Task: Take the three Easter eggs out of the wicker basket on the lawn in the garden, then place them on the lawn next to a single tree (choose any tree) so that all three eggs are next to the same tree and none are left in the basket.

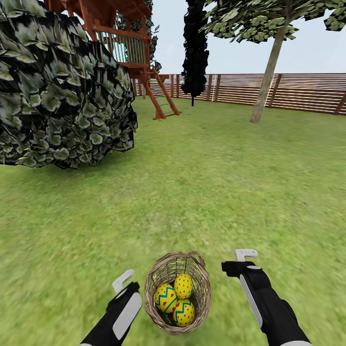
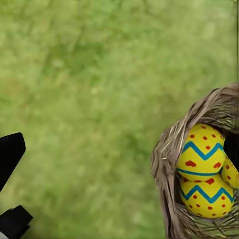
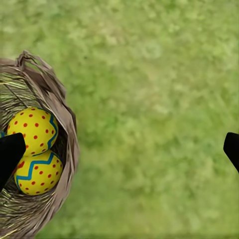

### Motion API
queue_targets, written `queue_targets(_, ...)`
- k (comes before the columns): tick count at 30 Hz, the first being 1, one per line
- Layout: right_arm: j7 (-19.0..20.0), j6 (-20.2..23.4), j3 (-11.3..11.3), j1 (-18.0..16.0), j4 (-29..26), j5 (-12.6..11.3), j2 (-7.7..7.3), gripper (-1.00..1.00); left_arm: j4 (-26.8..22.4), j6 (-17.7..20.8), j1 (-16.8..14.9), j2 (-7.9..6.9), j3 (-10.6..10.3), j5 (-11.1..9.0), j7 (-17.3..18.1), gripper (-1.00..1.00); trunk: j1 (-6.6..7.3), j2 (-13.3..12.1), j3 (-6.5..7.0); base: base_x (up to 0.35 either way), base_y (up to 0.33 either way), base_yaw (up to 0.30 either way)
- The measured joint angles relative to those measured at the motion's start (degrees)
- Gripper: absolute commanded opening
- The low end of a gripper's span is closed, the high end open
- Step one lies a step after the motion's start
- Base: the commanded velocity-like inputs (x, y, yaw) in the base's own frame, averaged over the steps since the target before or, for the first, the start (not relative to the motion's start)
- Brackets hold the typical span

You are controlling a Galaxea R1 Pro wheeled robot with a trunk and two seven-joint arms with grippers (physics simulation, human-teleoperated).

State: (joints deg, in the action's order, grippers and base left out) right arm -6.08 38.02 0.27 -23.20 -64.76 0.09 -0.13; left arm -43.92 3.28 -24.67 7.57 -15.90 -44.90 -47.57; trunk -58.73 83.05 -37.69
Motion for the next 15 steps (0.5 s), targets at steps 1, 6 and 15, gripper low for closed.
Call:
queue_targets(1, 0.0, 0.0, 0.01, -0.01, 0.02, 0.0, 0.02, 1.0, -0.26, 0.02, 0.0, 0.01, -0.08, -0.01, -0.01, 1.0, 0.0, 0.0, 0.0, 0.095, -0.09, 0.0)
queue_targets(6, -0.01, -0.04, 0.03, 0.0, 0.32, 0.0, -0.02, 1.0, -1.32, 0.55, 0.0, -0.3, -0.34, -4.63, 8.94, 1.0, 0.02, 0.0, 0.0, 0.202, -0.187, 0.0)
queue_targets(15, 0.0, -0.08, 0.04, 0.01, 0.93, 0.0, -0.01, 1.0, 1.91, 0.12, 0.0, -0.78, -0.29, -7.82, 11.54, 1.0, 0.0, 0.0, 0.0, 0.147, -0.11, 0.0)
